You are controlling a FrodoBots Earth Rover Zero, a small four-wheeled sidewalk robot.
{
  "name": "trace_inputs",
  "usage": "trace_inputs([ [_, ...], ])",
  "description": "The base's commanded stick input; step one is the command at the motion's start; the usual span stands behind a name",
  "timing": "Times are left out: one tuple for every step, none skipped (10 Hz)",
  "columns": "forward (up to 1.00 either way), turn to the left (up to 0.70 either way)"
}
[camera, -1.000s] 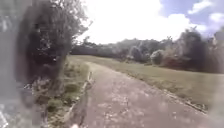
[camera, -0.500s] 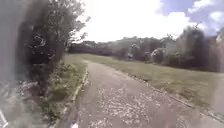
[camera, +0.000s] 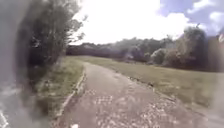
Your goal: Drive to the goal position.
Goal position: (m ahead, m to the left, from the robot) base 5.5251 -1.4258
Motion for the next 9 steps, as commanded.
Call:
trace_inputs([
  [1.0,0.0],
  [1.0,0.0],
  [1.0,0.0],
  [1.0,0.0],
  [1.0,0.0],
  [1.0,0.14],
  [1.0,0.33],
  [1.0,0.32],
  [1.0,0.18],
])
